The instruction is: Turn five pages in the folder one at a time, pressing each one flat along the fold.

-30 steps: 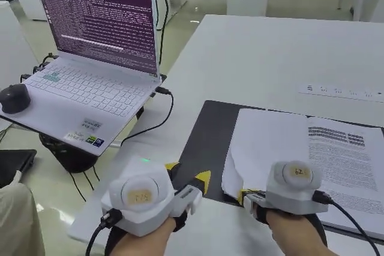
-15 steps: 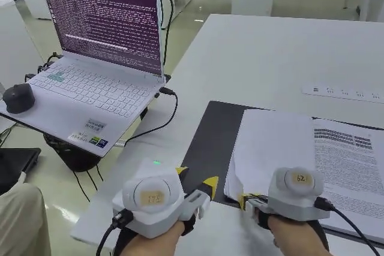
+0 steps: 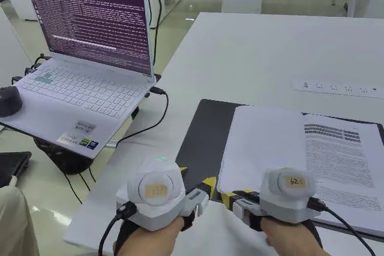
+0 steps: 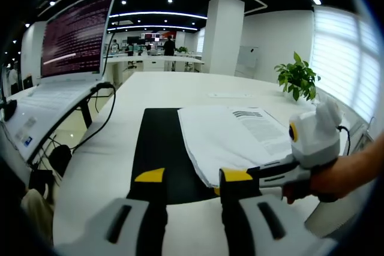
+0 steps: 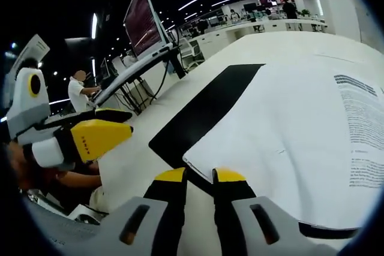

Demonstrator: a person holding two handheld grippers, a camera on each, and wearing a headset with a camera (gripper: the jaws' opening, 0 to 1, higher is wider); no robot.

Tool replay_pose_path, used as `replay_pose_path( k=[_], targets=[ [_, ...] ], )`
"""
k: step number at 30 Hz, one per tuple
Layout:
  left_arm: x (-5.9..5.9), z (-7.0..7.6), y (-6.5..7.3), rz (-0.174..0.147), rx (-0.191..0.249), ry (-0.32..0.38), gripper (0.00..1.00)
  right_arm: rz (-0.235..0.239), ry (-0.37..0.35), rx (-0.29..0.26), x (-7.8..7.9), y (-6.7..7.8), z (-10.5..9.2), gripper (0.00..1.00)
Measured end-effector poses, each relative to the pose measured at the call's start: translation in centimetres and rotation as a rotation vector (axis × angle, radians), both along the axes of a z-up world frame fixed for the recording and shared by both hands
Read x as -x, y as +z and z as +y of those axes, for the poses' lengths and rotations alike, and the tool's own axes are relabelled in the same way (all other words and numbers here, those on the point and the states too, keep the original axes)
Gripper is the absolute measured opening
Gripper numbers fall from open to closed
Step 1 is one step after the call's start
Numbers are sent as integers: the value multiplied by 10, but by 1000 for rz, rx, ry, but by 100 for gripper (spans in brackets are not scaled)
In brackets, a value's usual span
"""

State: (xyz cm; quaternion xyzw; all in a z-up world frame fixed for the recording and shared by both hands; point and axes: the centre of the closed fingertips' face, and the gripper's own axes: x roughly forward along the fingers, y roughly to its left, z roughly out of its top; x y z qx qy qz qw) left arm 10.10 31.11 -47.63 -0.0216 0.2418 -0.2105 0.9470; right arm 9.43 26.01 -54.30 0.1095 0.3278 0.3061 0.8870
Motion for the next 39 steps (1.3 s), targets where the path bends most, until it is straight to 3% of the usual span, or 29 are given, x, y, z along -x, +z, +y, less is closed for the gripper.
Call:
replay_pose_path(
  k=[3,9,12,17,21,27,32,35,39],
  targets=[
    [-6,-12,-5,5,-8,-30,32,-31,-17,-13,2,9,-11,14],
    [-12,-44,-15,7,-21,-104,31,-80,-147,-57,3,27,-54,12],
    [-14,-60,-29,24,-31,-154,31,-101,-196,-72,2,32,-75,7],
    [-19,-72,-51,51,-73,-186,31,-127,-274,-74,0,38,-112,7],
    [-24,-72,-67,64,-104,-168,31,-153,-308,-70,-3,43,-130,4],
    [-24,-65,-79,68,-124,-123,29,-181,-334,-63,-13,49,-147,0],
    [-21,-65,-80,8,-139,-122,29,-184,-340,-66,-26,47,-152,0],
    [-22,-63,-80,-9,-112,-110,29,-183,-335,-61,-40,41,-154,0],
    [-23,-64,-80,-22,-113,-118,29,-166,-346,-43,-58,30,-160,0]
  ],
)
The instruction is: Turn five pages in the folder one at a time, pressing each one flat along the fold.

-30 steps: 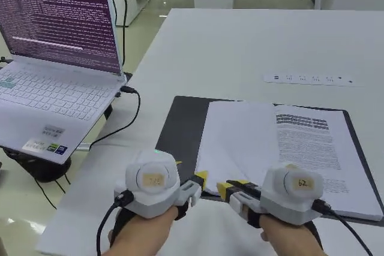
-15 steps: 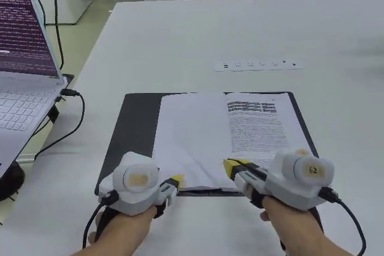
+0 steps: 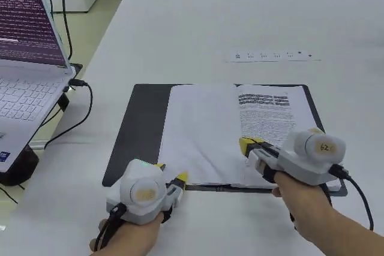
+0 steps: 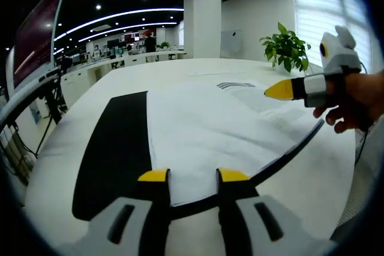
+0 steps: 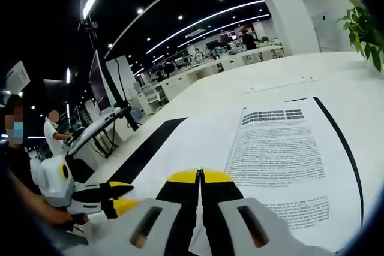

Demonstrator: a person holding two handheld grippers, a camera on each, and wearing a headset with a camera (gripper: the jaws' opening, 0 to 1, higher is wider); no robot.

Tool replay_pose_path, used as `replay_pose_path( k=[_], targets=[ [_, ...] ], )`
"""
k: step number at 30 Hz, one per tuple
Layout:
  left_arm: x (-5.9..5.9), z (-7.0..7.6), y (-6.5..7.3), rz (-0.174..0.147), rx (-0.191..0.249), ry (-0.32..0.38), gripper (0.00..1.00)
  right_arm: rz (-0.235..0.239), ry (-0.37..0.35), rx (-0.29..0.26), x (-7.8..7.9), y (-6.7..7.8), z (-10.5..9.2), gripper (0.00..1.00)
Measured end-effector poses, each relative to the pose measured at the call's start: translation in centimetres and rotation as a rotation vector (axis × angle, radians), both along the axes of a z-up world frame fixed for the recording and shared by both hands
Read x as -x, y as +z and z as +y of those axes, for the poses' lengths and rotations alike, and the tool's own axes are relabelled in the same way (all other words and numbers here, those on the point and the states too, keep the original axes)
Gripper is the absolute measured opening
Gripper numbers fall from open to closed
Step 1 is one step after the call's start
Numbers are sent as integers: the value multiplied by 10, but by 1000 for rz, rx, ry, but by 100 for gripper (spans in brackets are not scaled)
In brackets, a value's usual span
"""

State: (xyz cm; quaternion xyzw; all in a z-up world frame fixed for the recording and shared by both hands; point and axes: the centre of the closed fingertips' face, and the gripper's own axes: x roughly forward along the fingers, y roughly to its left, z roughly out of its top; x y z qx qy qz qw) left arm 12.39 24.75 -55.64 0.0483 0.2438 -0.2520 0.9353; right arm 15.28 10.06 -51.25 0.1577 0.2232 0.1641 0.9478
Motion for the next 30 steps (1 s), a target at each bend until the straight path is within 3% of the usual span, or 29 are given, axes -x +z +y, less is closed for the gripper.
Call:
replay_pose_path(
  k=[6,12,19,30],
  targets=[
    [0,0,1,-15,6,-1,29,10,-10,20,-24,-12,-7,0],
    [0,0,1,-22,9,-1,29,9,-25,1,-51,-18,-9,0],
    [-1,0,1,-24,10,-1,29,33,-30,-2,-68,-29,-8,0],
    [-1,0,1,-26,14,2,29,23,-66,-24,-85,-21,-8,0]
  ],
)
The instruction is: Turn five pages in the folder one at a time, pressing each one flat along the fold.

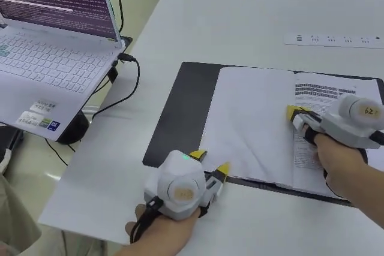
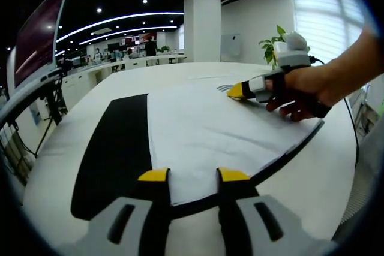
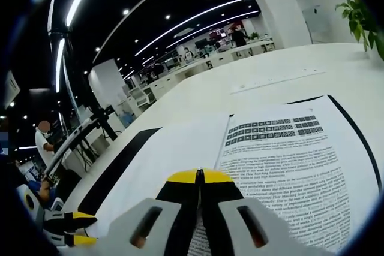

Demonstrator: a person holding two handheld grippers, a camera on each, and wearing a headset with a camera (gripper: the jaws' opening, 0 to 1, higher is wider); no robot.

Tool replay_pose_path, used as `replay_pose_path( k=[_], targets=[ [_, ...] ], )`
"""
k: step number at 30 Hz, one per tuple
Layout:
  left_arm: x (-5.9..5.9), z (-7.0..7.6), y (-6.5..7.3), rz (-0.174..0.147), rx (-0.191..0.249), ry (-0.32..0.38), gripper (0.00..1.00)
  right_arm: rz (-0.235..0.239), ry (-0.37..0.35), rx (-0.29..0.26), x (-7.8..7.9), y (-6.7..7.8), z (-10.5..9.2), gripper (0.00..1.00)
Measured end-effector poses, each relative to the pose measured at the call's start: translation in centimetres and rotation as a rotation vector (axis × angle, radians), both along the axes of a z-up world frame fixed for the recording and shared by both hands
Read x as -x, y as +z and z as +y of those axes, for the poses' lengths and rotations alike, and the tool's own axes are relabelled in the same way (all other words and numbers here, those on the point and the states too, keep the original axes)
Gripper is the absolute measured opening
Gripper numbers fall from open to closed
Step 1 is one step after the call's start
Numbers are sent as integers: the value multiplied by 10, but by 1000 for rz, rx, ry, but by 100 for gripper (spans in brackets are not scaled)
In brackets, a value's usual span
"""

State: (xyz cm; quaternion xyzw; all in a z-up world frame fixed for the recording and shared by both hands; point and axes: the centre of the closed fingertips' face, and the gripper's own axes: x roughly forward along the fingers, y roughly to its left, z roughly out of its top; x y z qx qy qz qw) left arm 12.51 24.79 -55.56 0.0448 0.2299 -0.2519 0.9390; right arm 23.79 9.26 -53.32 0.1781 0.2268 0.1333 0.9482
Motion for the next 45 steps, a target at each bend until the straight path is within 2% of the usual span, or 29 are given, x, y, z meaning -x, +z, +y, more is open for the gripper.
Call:
replay_pose_path(
  k=[15,23,27,32,38,42,45],
  targets=[
    [0,1,-1,-2,6,3,29,6,-34,-33,-31,-2,-8,0],
    [0,1,-1,-4,7,4,29,12,-46,-28,-51,0,-14,0],
    [0,0,-1,-7,9,3,29,16,-61,-37,-72,-5,-28,0],
    [0,0,-2,-8,9,3,29,18,-65,-29,-81,-3,-27,0],
    [0,0,-1,-10,10,4,29,28,-80,-45,-97,-3,-27,0],
    [0,0,-1,-10,11,6,29,29,-98,-49,-111,-8,-31,0],
    [0,0,-1,-8,12,7,29,35,-111,-64,-115,-10,-32,0]
  ],
)
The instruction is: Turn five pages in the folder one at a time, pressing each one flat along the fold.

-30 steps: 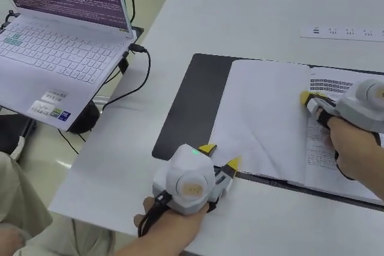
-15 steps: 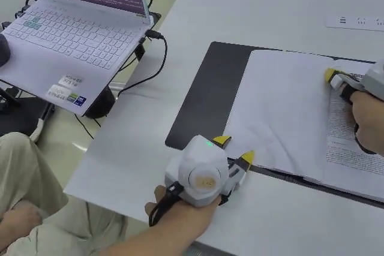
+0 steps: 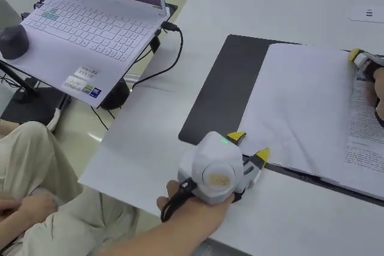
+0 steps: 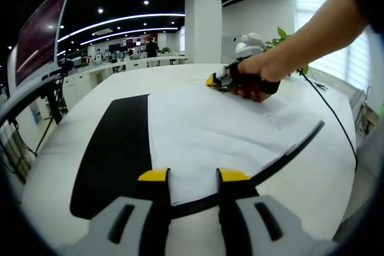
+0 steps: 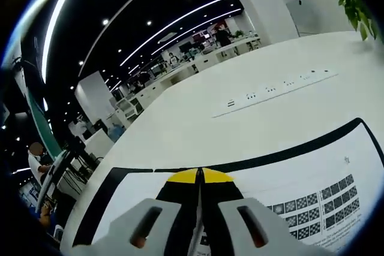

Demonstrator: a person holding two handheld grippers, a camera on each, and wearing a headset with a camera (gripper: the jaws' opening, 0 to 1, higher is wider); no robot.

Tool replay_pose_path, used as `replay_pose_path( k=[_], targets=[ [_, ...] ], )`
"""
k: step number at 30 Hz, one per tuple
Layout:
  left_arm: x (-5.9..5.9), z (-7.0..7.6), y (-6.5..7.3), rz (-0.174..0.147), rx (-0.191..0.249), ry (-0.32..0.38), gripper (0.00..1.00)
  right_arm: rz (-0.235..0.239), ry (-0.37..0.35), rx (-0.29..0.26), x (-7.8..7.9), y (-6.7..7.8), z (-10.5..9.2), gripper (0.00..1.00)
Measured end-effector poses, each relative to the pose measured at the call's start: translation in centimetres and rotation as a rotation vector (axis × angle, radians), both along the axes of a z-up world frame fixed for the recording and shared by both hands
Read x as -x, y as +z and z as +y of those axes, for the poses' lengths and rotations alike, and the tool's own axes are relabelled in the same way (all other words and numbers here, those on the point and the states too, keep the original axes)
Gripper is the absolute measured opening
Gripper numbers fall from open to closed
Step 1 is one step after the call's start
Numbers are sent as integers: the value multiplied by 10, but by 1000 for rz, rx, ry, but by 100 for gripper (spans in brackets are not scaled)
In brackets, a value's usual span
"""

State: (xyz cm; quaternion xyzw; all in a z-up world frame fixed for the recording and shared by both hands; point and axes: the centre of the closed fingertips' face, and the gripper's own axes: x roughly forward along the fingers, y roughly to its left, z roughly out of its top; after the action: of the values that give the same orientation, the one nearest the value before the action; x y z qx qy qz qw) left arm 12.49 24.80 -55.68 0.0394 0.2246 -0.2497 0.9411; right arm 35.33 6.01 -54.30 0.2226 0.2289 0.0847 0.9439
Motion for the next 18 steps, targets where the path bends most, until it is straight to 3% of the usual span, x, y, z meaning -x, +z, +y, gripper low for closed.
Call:
replay_pose_path(
  k=[7,18],
  targets=[
    [0,0,0,3,2,2,29,-1,18,9,-2,-4,0,0],
    [0,1,-1,2,0,1,29,7,61,-8,21,-2,5,0]
  ],
)
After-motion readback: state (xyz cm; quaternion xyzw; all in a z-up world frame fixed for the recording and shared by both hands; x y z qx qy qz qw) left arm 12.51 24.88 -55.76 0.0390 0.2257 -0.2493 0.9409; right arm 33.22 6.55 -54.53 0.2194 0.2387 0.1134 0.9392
